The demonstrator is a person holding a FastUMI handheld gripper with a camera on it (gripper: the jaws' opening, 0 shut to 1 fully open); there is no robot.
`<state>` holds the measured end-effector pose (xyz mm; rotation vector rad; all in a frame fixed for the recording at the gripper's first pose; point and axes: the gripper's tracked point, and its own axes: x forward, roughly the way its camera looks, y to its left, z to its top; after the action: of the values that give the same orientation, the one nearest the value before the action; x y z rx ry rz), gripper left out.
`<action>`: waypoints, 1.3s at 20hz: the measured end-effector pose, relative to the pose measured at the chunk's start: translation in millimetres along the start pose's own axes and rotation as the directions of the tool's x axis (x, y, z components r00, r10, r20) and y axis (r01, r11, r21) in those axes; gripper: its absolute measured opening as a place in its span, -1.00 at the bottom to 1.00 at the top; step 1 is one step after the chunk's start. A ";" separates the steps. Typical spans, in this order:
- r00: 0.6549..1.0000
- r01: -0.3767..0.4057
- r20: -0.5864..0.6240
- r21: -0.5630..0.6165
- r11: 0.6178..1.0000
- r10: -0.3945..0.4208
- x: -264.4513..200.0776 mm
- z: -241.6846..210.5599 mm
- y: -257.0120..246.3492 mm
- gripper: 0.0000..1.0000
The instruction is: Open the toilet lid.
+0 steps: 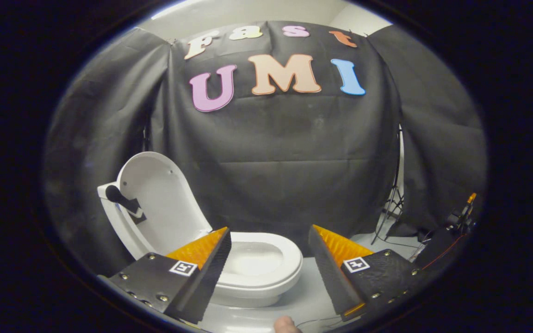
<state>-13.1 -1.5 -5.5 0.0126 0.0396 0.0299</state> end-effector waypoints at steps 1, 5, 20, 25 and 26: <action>1.000 -0.003 0.002 0.001 1.000 0.003 0.0 0.9 1.7 0.98; 1.000 -0.024 0.005 -0.029 0.999 0.024 2.4 -2.3 14.9 0.97; 0.999 -0.015 0.032 0.056 0.998 0.013 3.7 5.2 10.4 0.97; 1.000 -0.017 0.020 0.053 0.998 0.016 4.7 1.8 11.5 0.97; 1.000 -0.019 0.022 0.048 0.999 0.018 4.4 2.0 12.3 0.98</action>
<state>-8.9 10.8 -3.6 0.0611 0.0186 0.0477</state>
